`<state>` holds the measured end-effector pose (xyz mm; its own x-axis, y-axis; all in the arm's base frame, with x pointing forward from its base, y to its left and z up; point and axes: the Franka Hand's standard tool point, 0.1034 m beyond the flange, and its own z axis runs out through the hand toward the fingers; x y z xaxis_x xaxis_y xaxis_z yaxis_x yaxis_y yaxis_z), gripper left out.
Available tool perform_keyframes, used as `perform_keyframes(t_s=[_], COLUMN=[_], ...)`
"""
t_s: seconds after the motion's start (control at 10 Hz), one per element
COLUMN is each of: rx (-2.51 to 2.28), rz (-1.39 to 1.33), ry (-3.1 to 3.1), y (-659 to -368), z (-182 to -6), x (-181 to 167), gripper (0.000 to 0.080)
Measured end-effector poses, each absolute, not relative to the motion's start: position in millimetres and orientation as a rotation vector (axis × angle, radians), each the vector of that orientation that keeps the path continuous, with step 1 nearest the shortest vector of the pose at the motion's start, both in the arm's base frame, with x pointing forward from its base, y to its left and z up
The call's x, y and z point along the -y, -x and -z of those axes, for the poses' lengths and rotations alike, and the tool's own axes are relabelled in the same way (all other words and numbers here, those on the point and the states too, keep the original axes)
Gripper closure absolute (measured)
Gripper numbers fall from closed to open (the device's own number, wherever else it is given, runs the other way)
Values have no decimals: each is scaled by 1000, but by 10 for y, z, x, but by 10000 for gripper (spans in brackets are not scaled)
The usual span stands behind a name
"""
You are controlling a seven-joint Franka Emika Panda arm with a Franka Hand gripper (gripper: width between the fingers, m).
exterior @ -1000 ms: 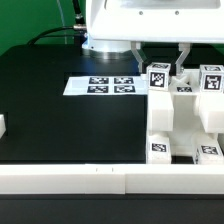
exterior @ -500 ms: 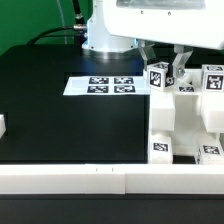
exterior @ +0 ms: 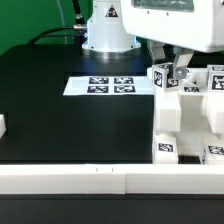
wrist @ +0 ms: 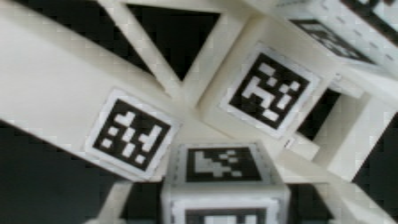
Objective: Assemble chair
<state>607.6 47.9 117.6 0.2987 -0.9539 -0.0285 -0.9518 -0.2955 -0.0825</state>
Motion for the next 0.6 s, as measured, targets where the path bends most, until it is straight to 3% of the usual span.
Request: perform_keyframes(t_s=[0.2,0.4,0.5,0.6], rx=[-1806,-1666,-1614,-1534], rz=[40,48,55,59], ry=[2468,2567,2598,2648], y=[-6075,-6076,-6083,-6084], z=[-1175,-1181,-1189,-1188], x=[-483,-484,-489,-487], gripper=[512,225,225,165])
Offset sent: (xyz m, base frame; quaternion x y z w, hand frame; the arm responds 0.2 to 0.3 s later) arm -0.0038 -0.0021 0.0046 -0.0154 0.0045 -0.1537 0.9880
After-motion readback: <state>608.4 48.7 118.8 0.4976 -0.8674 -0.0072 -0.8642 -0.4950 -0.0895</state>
